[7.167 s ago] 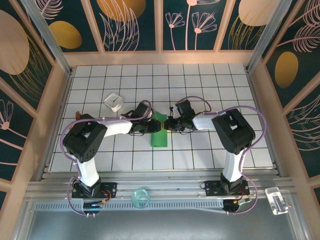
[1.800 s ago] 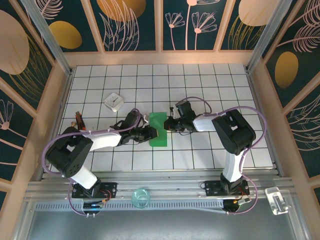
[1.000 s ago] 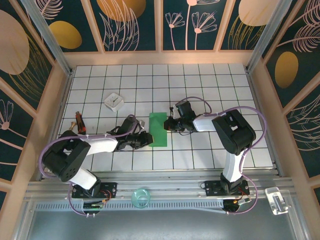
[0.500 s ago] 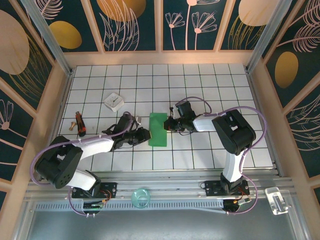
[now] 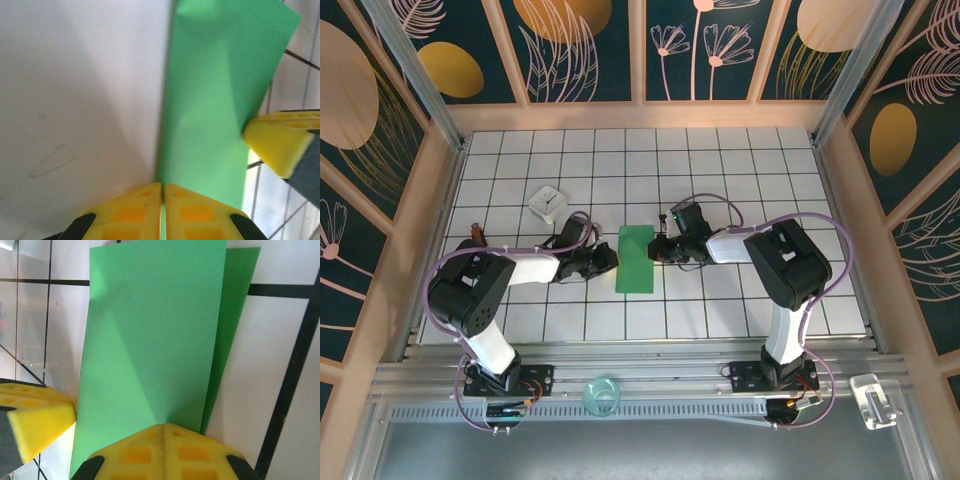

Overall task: Fold a paper plane with a square sheet of paper (pick it up from the middle)
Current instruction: First fold in half a square sheet of paper at the center of the table.

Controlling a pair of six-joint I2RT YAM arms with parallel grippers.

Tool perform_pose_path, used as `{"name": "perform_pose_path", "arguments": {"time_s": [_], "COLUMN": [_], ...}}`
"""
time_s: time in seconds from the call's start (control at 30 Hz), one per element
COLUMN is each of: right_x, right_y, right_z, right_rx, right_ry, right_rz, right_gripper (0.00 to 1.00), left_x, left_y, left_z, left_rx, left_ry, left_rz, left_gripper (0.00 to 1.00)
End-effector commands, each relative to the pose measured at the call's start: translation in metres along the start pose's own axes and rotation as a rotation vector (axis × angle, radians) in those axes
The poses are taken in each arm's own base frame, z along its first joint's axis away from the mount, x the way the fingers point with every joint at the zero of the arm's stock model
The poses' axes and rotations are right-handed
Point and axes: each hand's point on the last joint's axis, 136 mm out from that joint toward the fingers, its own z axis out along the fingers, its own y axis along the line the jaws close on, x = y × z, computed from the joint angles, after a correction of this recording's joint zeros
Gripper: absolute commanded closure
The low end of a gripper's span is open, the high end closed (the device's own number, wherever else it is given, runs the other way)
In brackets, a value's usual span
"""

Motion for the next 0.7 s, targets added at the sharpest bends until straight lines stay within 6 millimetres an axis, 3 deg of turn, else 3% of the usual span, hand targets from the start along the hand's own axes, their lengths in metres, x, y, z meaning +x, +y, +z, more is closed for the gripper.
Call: {"name": "perform_pose_path", "arguments": {"time_s": [0.0, 0.2, 0.33, 0.5, 0.67], "right_x": [0.057, 0.055, 0.056, 0.056, 0.056], "right_y": [-0.075, -0.074, -0.075, -0.074, -0.075], "right_z": [0.0, -0.001, 0.0, 0.001, 0.002], "right_rx": [0.275, 0.274, 0.276, 0.274, 0.274], "right_ry": [0.139, 0.134, 0.135, 0.137, 0.14], "right_rz": [0.099, 0.095, 0.099, 0.099, 0.098], "right_gripper": [1.0, 1.0, 1.0, 1.0, 1.0], "left_x": [0.003, -0.011, -0.004, 0.01, 0.017], "left_y": [0.016, -0.035, -0.059, -0.051, -0.028], "left_z": [-0.01, -0.036, -0.028, -0.002, 0.003], "left_rx": [-0.059, 0.087, 0.149, 0.142, 0.068], "left_ry": [-0.006, -0.069, -0.039, 0.048, 0.057], "left_rz": [0.032, 0.061, 0.088, 0.061, 0.044], "left_gripper": [0.88, 0.83, 0.81, 0.83, 0.86]}}
